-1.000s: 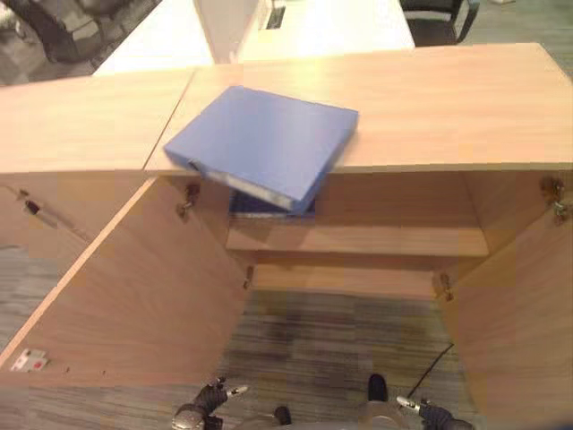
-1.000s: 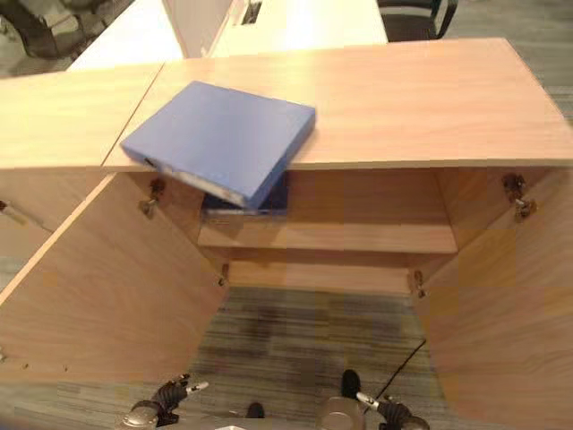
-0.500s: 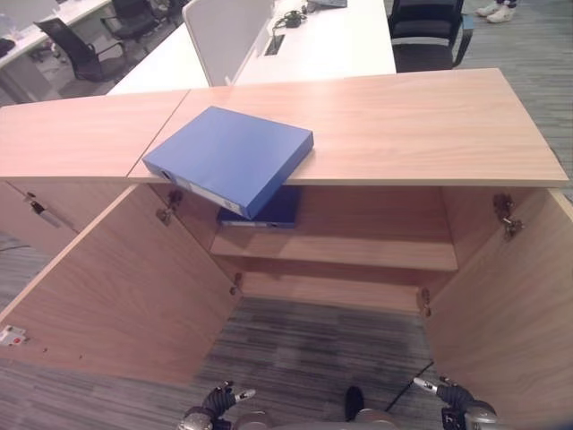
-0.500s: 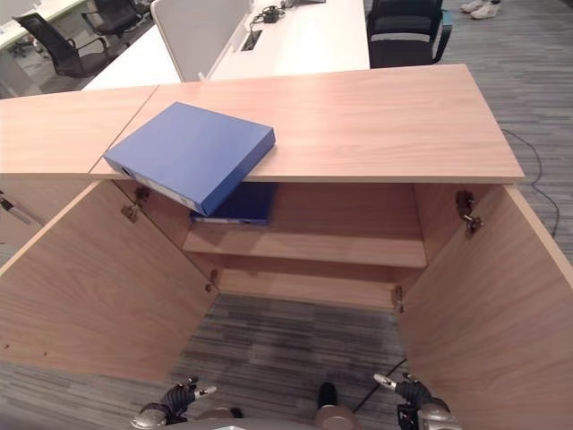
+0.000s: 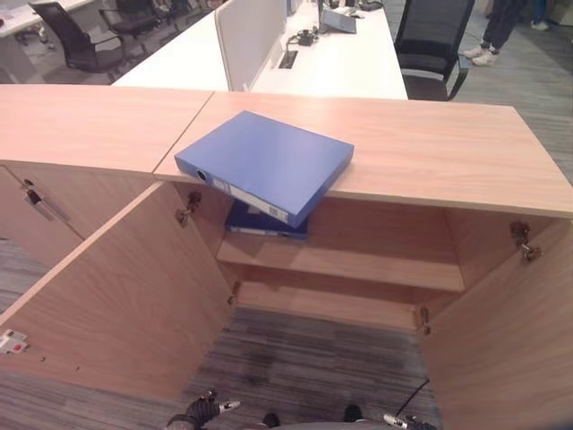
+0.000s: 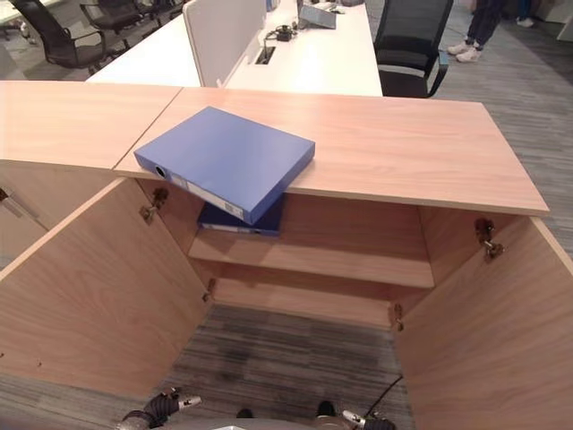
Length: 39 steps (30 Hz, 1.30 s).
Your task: Put the empty folder in the office cabinet
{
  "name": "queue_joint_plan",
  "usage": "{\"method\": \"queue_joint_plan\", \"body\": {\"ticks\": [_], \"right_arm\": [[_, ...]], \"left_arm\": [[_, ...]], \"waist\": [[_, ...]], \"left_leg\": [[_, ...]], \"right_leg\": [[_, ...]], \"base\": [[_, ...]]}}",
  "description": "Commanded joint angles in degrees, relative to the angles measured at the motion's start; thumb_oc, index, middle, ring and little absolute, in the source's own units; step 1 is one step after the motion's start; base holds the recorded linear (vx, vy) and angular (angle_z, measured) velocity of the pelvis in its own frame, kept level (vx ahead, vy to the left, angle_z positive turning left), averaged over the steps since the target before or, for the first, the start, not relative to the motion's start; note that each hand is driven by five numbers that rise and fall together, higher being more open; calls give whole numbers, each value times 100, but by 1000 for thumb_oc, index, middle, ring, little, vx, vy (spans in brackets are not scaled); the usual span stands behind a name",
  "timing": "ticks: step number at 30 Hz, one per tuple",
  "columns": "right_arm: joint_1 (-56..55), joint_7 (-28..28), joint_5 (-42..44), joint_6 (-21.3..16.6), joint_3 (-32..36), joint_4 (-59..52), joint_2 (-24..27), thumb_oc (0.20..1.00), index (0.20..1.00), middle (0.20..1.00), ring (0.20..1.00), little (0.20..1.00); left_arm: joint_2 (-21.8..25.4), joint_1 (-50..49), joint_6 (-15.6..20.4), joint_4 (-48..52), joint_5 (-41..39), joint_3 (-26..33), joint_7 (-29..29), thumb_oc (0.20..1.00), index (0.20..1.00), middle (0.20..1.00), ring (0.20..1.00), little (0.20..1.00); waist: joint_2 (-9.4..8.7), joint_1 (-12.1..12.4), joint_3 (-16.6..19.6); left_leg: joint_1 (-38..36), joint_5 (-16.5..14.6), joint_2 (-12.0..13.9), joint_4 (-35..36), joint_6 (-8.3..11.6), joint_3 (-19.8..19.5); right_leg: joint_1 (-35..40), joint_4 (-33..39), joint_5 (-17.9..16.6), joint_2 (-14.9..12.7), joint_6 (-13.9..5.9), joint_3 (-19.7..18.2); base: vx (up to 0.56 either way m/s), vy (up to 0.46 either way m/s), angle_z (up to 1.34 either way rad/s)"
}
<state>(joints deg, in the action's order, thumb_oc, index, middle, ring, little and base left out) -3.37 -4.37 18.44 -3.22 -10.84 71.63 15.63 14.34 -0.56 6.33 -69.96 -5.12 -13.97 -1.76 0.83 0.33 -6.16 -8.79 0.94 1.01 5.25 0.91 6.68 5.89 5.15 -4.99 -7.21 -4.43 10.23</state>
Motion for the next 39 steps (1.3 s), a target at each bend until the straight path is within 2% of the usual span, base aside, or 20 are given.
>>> {"method": "queue_joint_plan", "body": {"ticks": [1,6,7,11,16,17,18,19,21,22,24,31,32,39], "right_arm": [[269,8,-197,-51,-82,205,246,1000,1000,1000,1000,1000],[281,13,-225,-34,-59,237,301,1000,1000,1000,1000,1000],[297,10,-233,-38,-53,251,342,1000,1000,1000,1000,1000],[296,10,-275,-26,-37,298,391,1000,1000,1000,1000,1000],[296,79,-233,-70,53,333,450,1000,1000,1000,1000,1000],[300,126,-215,-102,95,321,453,1000,1000,1000,1000,1000],[336,245,-188,-171,194,293,454,1000,1000,1000,1000,1000],[329,246,-189,-170,191,295,451,1000,1000,1000,1000,1000],[349,326,-177,-224,312,261,449,1000,1000,1000,1000,1000],[314,353,-209,-219,381,270,415,1000,1000,1000,1000,1000],[239,380,-264,-230,373,220,335,1000,1000,1000,1000,1000],[73,414,-213,-273,208,47,234,1000,1000,1000,1000,1000],[66,405,-162,-295,157,28,192,1000,1000,1000,1000,1000],[28,404,-97,-332,120,31,171,1000,1000,1000,1000,1000]], "left_arm": [[-76,223,52,-238,213,-125,-15,1000,1000,1000,1000,1000],[-69,188,38,-242,204,-125,-38,1000,1000,1000,1000,1000],[-61,194,44,-252,185,-112,-32,1000,1000,1000,1000,1000],[-61,194,69,-242,132,-69,-15,1000,1000,1000,1000,1000],[80,337,236,572,79,-62,286,1000,1000,1000,1000,1000],[191,419,301,1021,272,-86,533,1000,1000,1000,1000,1000],[414,485,319,1924,676,-144,808,1000,1000,1000,1000,1000],[419,471,308,1937,678,-144,806,1000,1000,1000,1000,1000],[778,329,344,3225,1292,-128,920,1000,1000,1000,1000,1000],[1082,168,388,3974,1736,29,1068,1000,1000,1000,1000,1000],[1467,89,412,4808,2731,202,1628,1000,1000,1000,1000,1000],[1781,89,290,5678,4027,506,2461,1000,1000,1000,1000,1000],[1875,111,263,5845,4419,573,2694,1000,1000,1000,1000,1000],[1999,146,208,6103,4707,757,2940,1000,1000,1000,1000,1000]], "waist": [[114,-32,-124],[149,-33,-167],[153,7,-221],[158,33,-219],[199,49,-211],[201,71,-226],[190,110,-282],[189,109,-276],[171,158,-315],[160,205,-334],[133,247,-317],[58,189,-222],[35,178,-176],[10,158,-129]], "left_leg": [[60,-157,268,-25,353,83],[8,-170,301,-27,356,54],[52,-160,280,-72,346,-88],[75,-181,270,-97,345,-178],[51,-180,299,-117,363,-187],[59,-173,305,-131,370,-203],[132,-114,312,-183,377,-242],[84,-165,315,-163,383,-245],[157,-133,320,-216,387,-268],[159,-152,333,-236,397,-281],[135,-181,351,-236,410,-297],[-38,-260,368,-155,419,-339],[-106,-286,381,-127,424,-346],[-188,-323,394,-102,426,-339]], "right_leg": [[292,-216,727,-80,-296,-38],[236,-239,721,-38,-290,-115],[161,-262,706,7,-275,-195],[148,-222,699,38,-268,-245],[212,-127,704,63,-261,-227],[217,-130,711,73,-256,-206],[180,-153,678,82,-248,-174],[226,-137,727,86,-256,-173],[191,-150,695,88,-260,-137],[222,-136,706,97,-268,-113],[297,-112,749,124,-262,-104],[425,-138,845,162,-231,-138],[459,-145,866,173,-215,-153],[500,-134,861,188,-221,-177]], "base": [[30,-33,-4],[-11,-44,-8],[-40,-33,-11],[0,-54,-10],[27,-45,-9],[-48,-55,0],[-11,-55,0],[-55,-50,1],[-19,-46,7],[24,-60,5],[66,-56,1],[63,-30,5],[80,-38,0],[19,-9,-1]]}}
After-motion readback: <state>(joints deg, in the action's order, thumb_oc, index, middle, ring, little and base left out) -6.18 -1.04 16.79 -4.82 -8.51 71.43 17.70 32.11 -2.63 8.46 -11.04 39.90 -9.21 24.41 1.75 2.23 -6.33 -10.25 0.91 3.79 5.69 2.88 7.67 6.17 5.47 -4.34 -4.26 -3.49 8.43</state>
